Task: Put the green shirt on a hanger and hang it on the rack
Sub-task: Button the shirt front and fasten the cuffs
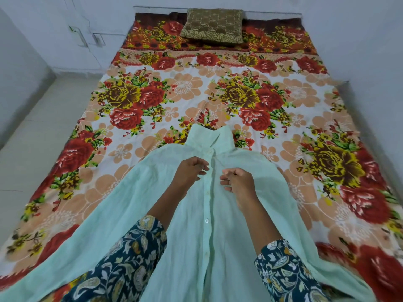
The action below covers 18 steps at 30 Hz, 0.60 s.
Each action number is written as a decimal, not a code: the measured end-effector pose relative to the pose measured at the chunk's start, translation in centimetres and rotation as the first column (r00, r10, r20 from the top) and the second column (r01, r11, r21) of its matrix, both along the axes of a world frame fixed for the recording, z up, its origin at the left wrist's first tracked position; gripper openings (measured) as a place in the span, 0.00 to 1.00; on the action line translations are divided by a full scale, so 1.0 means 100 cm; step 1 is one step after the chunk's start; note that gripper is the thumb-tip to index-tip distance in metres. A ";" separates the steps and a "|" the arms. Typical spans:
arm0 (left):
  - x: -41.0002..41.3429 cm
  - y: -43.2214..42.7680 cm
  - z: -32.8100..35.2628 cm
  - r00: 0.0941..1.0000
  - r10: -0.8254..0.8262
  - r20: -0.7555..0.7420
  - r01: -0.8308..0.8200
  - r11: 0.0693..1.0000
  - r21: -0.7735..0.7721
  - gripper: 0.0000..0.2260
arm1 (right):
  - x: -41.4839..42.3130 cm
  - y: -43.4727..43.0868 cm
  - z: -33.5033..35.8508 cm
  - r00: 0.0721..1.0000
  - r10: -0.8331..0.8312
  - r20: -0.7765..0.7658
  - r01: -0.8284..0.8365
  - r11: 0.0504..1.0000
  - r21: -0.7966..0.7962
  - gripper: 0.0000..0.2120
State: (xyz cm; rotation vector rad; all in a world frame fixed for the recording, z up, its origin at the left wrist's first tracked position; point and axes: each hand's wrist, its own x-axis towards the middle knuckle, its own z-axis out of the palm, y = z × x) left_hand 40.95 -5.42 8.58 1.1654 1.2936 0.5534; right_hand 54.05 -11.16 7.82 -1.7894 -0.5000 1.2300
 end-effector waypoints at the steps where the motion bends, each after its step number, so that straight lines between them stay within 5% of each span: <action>1: -0.004 -0.011 0.006 1.000 0.001 0.008 -0.001 1.000 -0.006 0.09 | -0.004 -0.013 0.005 1.000 0.006 -0.007 -0.006 1.000 -0.009 0.09; 9: -0.076 -0.111 0.045 0.999 0.041 0.004 -0.041 0.999 -0.028 0.10 | -0.067 -0.108 0.045 0.991 0.124 -0.050 -0.126 0.991 -0.050 0.07; 18: -0.216 -0.193 0.035 0.944 0.303 -0.128 -0.313 0.947 -0.065 0.10 | -0.185 -0.155 0.041 0.915 0.386 -0.116 -0.396 0.915 -0.077 0.08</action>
